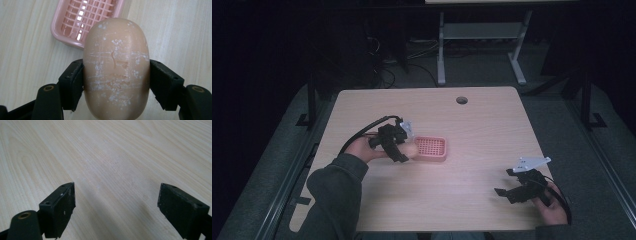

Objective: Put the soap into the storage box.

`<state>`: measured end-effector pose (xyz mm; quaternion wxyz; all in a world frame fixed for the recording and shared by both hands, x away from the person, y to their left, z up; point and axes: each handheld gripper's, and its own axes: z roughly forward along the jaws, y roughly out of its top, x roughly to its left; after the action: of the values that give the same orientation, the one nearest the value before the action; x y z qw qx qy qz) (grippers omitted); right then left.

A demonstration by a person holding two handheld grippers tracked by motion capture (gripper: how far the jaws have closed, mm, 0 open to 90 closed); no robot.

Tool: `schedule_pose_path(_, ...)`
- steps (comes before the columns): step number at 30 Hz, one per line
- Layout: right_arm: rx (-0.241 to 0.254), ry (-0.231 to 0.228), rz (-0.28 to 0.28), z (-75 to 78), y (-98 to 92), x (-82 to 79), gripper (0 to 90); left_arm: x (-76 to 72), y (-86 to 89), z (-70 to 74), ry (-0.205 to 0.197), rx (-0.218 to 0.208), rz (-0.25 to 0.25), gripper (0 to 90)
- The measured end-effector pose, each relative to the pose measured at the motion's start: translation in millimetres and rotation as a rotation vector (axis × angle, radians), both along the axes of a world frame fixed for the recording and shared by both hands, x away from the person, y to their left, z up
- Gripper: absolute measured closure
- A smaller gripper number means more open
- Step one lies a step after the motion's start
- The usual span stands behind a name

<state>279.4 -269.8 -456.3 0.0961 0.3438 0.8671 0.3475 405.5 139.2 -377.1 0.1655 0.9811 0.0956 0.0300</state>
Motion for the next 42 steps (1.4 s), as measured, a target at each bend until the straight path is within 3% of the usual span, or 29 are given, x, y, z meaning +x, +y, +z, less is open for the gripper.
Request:
schedule_pose_path(11,-0.009,0.001,0.005,-0.9,1.2,0.5,14.2,10.4,-11.9,0.9,0.003,-0.021,-0.010,32.8)
schedule_pose_path(16,-0.011,-0.001,0.005,-0.5,1.1,0.4,14.2,14.6,-17.6,-1.7,0.003,0.002,-0.017,32.8)
schedule_pose_path(38,-0.002,-0.006,0.002,0.2,0.0,-1.6,14.2,31.6,-48.4,-3.4,0.002,-0.028,-0.051,32.8)
schedule_pose_path(42,-0.001,-0.008,0.002,0.8,0.1,-2.3,14.2,35.4,-55.5,-6.8,0.002,-0.017,-0.059,32.7)
